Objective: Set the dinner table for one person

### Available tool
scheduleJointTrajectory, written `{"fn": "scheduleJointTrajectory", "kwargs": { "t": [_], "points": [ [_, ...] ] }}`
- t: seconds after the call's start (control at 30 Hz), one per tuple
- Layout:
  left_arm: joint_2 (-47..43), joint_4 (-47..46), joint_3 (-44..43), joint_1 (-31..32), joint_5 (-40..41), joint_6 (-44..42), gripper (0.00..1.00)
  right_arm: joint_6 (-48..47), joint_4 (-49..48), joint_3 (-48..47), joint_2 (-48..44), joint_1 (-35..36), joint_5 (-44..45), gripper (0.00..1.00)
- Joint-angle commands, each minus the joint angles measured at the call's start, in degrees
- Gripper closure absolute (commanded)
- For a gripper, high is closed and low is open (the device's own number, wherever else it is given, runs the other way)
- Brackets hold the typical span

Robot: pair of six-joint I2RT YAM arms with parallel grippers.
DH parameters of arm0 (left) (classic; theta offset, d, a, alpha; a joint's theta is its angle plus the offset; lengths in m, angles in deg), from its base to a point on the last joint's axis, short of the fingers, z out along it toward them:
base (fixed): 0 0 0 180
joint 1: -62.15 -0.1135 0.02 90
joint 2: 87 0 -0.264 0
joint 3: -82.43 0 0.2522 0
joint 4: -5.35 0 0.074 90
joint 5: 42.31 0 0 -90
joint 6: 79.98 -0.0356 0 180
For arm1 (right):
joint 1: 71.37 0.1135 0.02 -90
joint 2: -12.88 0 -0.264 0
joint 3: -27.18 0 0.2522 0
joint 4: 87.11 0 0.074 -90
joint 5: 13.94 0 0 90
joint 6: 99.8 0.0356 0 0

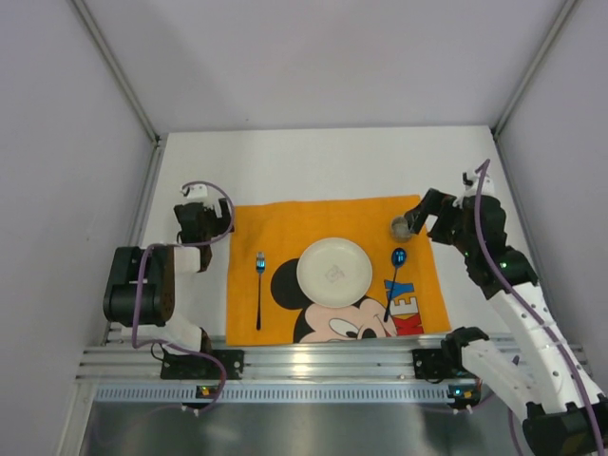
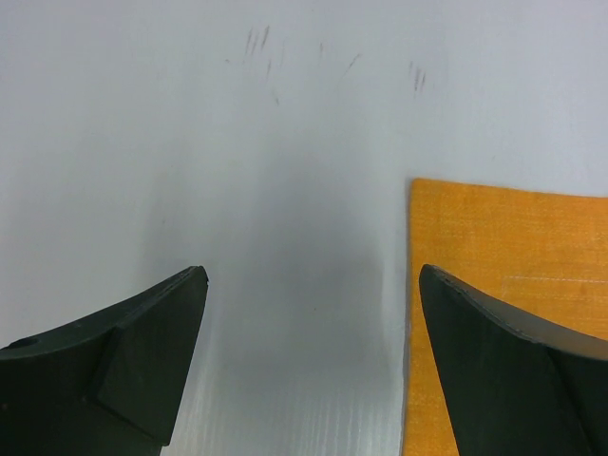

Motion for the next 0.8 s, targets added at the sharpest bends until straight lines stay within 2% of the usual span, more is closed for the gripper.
{"fn": "scheduleJointTrajectory", "kwargs": {
  "t": [0.0,0.13,0.27,0.33,0.37,0.4,0.43,0.5,0.57,0.7,0.77],
  "points": [
    [-0.21,-7.08,0.75,-0.41,-5.19,-2.53,0.01,-4.93,-3.92,2.67,4.02,0.26,4.76,0.00],
    [-0.30,-9.19,1.72,-0.32,-5.45,-2.79,0.01,-8.45,-11.28,6.97,5.70,0.26,4.41,0.00],
    [-1.43,-11.11,3.12,-0.32,-5.45,-2.97,0.01,-13.10,-28.29,14.79,2.63,0.26,2.92,0.00],
    [-2.75,-20.30,8.63,-0.15,-4.84,-2.71,0.01,-14.86,-32.90,18.84,1.22,0.26,1.08,0.00],
    [-2.15,-29.83,12.58,-0.15,-5.01,-2.62,0.05,-16.18,-34.93,19.63,0.60,0.26,0.90,0.00],
    [1.34,-42.11,19.49,0.29,-3.18,-2.79,0.02,-16.19,-35.21,20.69,0.51,0.35,0.98,0.00],
    [-0.37,-38.23,18.69,0.47,1.45,-1.83,0.01,-15.93,-35.30,21.04,0.51,0.26,2.55,0.00],
    [-1.27,-26.12,12.48,0.47,2.37,-1.29,0.02,-15.40,-35.65,22.36,0.51,0.26,4.93,0.00],
    [0.31,-32.54,13.14,1.95,1.32,-3.14,0.01,-17.75,-37.05,23.50,0.42,0.26,7.83,0.00],
    [-1.08,-28.26,12.71,1.96,1.40,-2.62,0.02,-25.67,-45.81,29.11,1.82,0.17,10.82,0.00],
    [-1.00,-28.43,12.79,1.96,1.40,-2.70,0.01,-27.35,-49.87,31.41,4.37,-1.22,8.47,0.00]
  ]
}}
